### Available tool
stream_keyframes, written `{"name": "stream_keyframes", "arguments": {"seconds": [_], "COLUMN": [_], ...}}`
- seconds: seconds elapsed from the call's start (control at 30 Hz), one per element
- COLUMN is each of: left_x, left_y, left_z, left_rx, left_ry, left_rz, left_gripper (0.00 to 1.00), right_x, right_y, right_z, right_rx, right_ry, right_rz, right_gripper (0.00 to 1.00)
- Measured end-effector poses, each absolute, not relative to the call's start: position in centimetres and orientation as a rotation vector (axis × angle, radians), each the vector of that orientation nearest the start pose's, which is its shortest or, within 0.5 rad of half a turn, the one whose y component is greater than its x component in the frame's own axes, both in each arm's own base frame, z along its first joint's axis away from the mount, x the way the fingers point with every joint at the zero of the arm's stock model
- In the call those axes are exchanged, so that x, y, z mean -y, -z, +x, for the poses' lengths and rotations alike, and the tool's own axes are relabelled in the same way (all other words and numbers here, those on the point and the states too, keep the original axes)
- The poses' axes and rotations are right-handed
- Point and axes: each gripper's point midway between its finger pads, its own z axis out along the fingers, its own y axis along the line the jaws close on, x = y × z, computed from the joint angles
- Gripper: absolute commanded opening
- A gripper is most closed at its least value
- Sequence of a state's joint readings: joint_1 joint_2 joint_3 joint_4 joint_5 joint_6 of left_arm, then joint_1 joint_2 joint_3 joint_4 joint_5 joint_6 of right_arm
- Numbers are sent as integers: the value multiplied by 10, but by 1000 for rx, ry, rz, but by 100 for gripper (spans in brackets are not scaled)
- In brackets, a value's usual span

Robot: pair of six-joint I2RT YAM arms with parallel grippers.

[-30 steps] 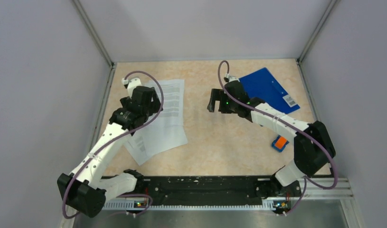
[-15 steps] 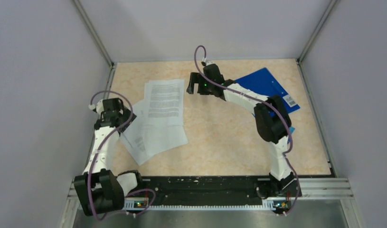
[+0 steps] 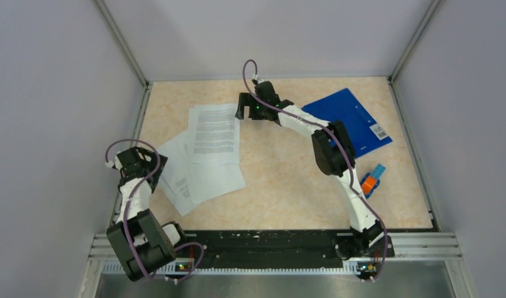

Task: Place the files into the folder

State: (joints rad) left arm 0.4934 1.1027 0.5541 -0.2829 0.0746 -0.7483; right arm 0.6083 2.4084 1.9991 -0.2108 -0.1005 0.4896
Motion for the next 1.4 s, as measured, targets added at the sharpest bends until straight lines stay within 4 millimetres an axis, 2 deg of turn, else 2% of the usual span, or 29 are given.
{"name": "stream_keyframes", "arguments": {"seconds": [0.27,0.43,0.57,0.7,0.87,0.97,1.23,1.4], "left_x": [-95,-97,-106,-116,-116,-114,-109,-96], "left_y": [-54,-43,-43,-49,-46,-36,-34,-34], "left_z": [278,269,259,258,259,259,269,287], "left_rx": [-2008,-2033,-2025,-2013,-2036,-2076,-2128,-2199], "left_ry": [266,224,128,58,57,62,71,82], "left_rz": [-1434,-1511,-1550,-1544,-1522,-1524,-1472,-1383], "left_gripper": [98,98,98,98,98,98,98,98], "right_x": [-405,-408,-409,-412,-416,-417,-419,-419], "right_y": [-62,-55,-56,-58,-61,-63,-64,-62], "right_z": [514,514,515,515,516,517,517,515], "right_rx": [-2284,-2289,-2282,-2271,-2253,-2240,-2230,-2233], "right_ry": [-716,-723,-731,-751,-773,-778,-784,-788], "right_rz": [-206,-221,-233,-242,-253,-263,-288,-296], "right_gripper": [99,99,99,99,99,99,99,99]}}
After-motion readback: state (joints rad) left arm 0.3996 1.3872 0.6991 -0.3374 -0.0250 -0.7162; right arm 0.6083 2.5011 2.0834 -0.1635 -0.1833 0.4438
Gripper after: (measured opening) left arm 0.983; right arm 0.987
